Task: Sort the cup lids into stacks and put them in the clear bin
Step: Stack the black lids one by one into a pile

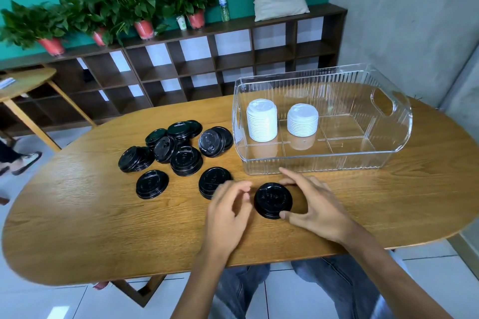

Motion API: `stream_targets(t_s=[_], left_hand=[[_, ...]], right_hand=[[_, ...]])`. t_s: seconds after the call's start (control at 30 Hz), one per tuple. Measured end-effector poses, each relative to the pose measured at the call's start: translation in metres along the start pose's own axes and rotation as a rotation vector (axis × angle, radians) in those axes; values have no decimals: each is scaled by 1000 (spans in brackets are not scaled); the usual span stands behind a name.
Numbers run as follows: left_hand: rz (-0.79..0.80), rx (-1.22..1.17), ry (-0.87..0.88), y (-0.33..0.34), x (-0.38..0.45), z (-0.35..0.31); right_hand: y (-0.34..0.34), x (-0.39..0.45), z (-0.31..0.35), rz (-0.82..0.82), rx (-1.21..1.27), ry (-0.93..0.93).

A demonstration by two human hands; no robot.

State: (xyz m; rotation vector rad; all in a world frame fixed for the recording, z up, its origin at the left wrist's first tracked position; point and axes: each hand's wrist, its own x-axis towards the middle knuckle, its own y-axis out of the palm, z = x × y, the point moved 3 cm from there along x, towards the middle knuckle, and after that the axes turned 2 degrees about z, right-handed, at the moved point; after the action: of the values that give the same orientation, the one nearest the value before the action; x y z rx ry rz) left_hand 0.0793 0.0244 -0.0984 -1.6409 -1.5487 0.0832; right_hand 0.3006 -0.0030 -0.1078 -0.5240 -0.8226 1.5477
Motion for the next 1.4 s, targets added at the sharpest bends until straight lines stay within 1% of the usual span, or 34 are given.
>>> stream_targets(t_s=[0.03,0.07,0.1,0.13,0.2,0.27,0.33,0.4,0.63,0.73,0.83,0.9,1.03,1.1,1.23,1.4], left_hand=[[-96,42,1,-9,1,5],[-181,94,-34,-19,3,13],[-231,143,-101,-28,5,22],[-235,180,-191,-36,9,31],[-126,195,-364,-43,15,48],[-4,192,-433,-40,19,53],[50,245,-413,-33,19,55],[45,253,-406,-32,18,58],[-64,33,-356,-38,10,58],[-90,-77,-277,-40,8,51],[-115,-140,-136,-42,2,38],[-42,-152,-61,-35,-2,27],[243,-96,55,-11,-5,14],[330,-70,77,-6,-3,15],[443,-71,20,-2,0,16],[483,-64,-31,0,2,17]], right_hand=[[0,0,-1,-5,11,1],[1,0,-1,-8,17,0],[1,1,-1,-8,20,1],[1,1,-1,-6,19,1],[2,2,-2,0,8,-3],[2,2,-3,1,-4,-11],[2,2,-3,3,-6,-12],[3,2,-3,0,-2,-16],[1,1,-2,1,-1,-17],[1,1,-3,-5,3,-16],[1,2,-2,-4,-2,-15],[1,2,-2,-6,0,-17],[0,1,-2,1,14,-22],[1,1,-1,4,11,-22],[1,1,-1,2,8,-26],[1,2,-1,7,4,-27]])
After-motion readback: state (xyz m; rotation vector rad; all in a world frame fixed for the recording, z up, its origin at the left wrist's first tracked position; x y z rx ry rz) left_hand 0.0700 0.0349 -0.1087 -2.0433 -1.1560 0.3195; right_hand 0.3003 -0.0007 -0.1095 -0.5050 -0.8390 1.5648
